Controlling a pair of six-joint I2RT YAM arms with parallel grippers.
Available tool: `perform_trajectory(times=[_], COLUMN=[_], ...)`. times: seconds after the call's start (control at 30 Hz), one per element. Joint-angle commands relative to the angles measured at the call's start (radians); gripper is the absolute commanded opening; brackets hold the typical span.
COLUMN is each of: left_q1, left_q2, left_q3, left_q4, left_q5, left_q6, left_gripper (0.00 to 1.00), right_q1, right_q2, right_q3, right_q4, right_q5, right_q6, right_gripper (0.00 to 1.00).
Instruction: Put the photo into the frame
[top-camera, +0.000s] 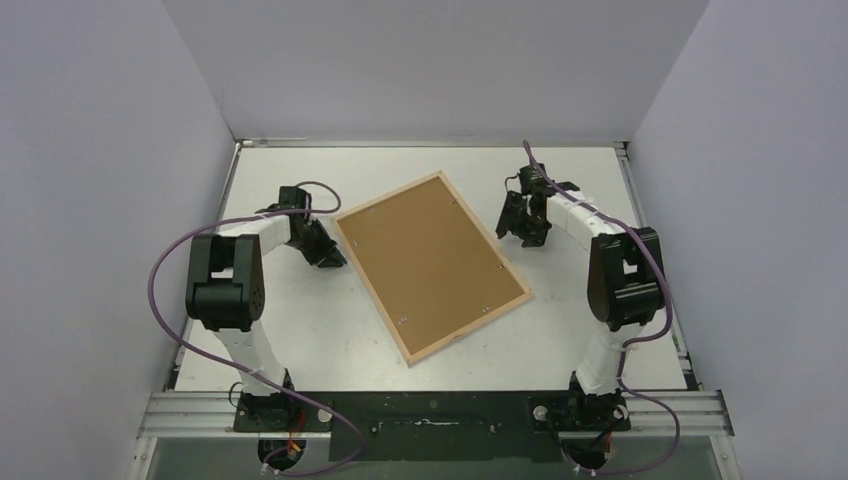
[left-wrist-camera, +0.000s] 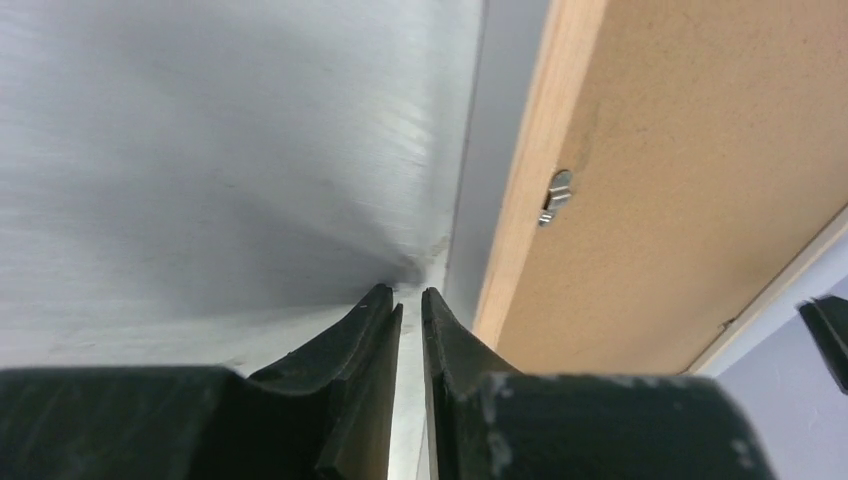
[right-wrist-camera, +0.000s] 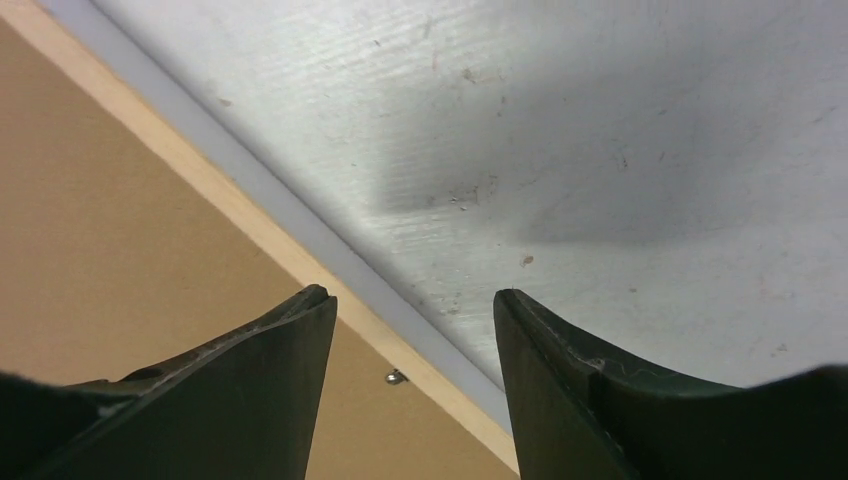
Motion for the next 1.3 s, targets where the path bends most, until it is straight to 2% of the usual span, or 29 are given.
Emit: perform_trajectory(times=[0.0,0.1,0.2,0.3,0.5,0.67,0.93,1.27], left_q1=[0.04,0.04,0.055,0.08,0.117,0.122,0.128,0.132], left_q2=[-0.077,-0.117,-0.145,-0.152,-0.11,-0.042,0.055,0.189], left_q3=[-0.01,-0.027,-0.054,-0.069,-0.002,0.074,0.172,0.281], left_q4=[-0.029,-0.006,0.04,0.075,0.073,0.065,0.073,0.072], left_q5=[-0.081,-0.058,-0.01,0.047,0.103,0.109,0.123,0.177], left_q6=[0.029,0.032,0.021,0.002,-0.006,0.022,0.046,0.064], left_gripper=[0.14,0.15,0.19,0.24,0.32,0.41,0.41,0.33], right_q1=[0.051,0.109,0.171,0.257,0.38,0.448,0.489,0.516], right_q2=[-0.104,-0.086,-0.009,0.057,0.208,0.342,0.456,0.553], right_q3=[0.122,0.191,0.267,0.315,0.431,0.534,0.578,0.635], right_q4=[0.021,0.047,0.09,0.17,0.378,0.436,0.542,0.537], right_q5=[0.14,0.132,0.005,-0.047,-0.154,-0.186,-0.289,-0.346], right_q6=[-0.018,-0.061,-0.069,-0.04,0.077,0.15,0.23,0.265], right_gripper=[0.61,0.62,0.59,0.58,0.55,0.47,0.29,0.26])
